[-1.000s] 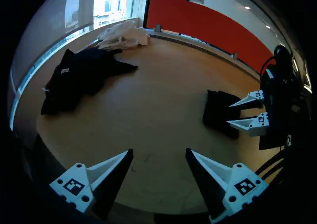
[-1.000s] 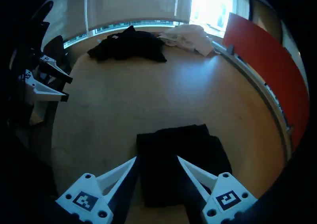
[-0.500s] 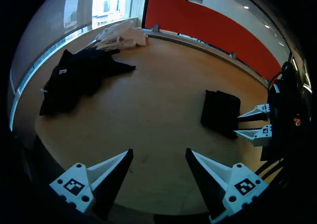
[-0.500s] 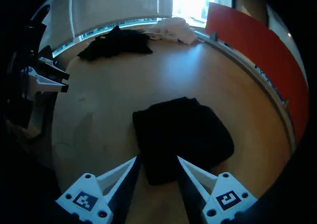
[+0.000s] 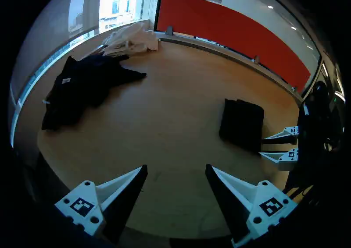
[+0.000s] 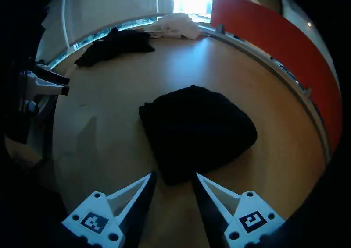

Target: Fold towel

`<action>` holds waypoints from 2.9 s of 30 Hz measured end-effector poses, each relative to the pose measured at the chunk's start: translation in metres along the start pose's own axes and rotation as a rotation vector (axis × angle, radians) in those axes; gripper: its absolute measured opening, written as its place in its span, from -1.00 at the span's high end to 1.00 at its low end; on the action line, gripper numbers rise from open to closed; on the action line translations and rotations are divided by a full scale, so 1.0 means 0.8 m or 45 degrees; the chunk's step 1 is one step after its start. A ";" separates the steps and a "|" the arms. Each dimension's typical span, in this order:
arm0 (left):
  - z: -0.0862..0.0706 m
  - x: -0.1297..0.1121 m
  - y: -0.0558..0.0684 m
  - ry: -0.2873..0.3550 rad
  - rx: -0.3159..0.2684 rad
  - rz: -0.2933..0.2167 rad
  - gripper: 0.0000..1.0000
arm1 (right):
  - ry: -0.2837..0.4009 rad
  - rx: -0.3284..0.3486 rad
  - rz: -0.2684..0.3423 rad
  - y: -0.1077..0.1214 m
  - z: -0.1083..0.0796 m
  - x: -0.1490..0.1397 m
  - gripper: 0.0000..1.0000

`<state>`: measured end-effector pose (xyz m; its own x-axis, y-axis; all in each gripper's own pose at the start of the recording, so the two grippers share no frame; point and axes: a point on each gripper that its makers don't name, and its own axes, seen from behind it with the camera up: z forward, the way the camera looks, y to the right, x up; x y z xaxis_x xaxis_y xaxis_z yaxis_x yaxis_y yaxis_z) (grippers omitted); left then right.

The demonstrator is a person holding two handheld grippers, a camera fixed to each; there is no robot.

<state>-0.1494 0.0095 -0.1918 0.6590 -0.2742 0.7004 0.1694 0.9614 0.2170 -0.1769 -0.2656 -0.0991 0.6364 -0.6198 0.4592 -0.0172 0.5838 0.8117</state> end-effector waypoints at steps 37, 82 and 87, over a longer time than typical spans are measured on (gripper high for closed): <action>0.002 -0.002 0.003 -0.006 -0.010 0.003 -0.97 | -0.004 -0.104 0.182 0.015 0.010 -0.019 0.81; 0.004 0.061 0.039 0.082 -0.071 0.101 -0.97 | 0.378 -0.209 0.041 0.091 -0.124 0.180 0.86; 0.004 0.066 0.043 0.088 -0.077 0.117 -0.97 | 0.402 -0.225 0.064 0.099 -0.138 0.184 0.86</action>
<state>-0.1109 0.0282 -0.1454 0.7226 -0.1848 0.6662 0.1488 0.9826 0.1112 0.0007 -0.2529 -0.0072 0.8453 -0.4118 0.3404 0.0618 0.7082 0.7033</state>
